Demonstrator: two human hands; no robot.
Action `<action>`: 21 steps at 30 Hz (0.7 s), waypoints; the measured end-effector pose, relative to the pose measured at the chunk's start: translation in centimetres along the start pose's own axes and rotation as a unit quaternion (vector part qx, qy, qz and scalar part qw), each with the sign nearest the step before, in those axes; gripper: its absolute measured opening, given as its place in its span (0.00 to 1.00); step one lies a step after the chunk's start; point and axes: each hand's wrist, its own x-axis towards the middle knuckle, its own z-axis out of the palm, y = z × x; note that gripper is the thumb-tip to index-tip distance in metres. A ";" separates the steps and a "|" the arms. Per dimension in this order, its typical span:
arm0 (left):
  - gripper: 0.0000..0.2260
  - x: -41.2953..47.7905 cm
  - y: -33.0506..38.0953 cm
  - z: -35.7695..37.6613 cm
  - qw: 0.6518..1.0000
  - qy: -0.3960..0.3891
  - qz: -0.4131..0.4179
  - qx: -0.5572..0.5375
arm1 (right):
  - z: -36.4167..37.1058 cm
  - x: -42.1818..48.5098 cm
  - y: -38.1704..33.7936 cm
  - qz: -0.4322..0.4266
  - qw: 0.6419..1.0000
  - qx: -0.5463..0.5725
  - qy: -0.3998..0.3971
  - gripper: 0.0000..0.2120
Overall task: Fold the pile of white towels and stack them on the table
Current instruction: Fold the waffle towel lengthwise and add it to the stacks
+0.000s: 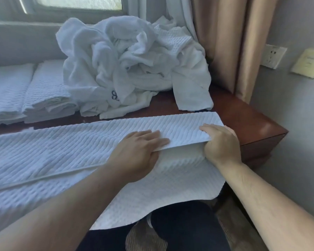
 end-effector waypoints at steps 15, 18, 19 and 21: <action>0.22 1.8 -1.1 -0.7 0.979 -0.150 -0.124 -0.058 | -1.6 3.2 -1.0 0.096 0.961 -0.085 -0.243 0.31; 0.30 1.5 -1.6 0.2 0.970 -0.203 -0.133 0.030 | 0.9 4.2 -1.4 0.108 0.934 -0.141 -0.310 0.36; 0.31 1.5 -2.1 0.4 0.971 -0.195 -0.133 0.032 | 1.5 4.4 -1.2 0.104 0.936 -0.144 -0.303 0.36; 0.32 1.8 -3.0 0.6 0.973 -0.187 -0.129 0.035 | 2.5 5.2 -0.7 0.095 0.941 -0.147 -0.291 0.37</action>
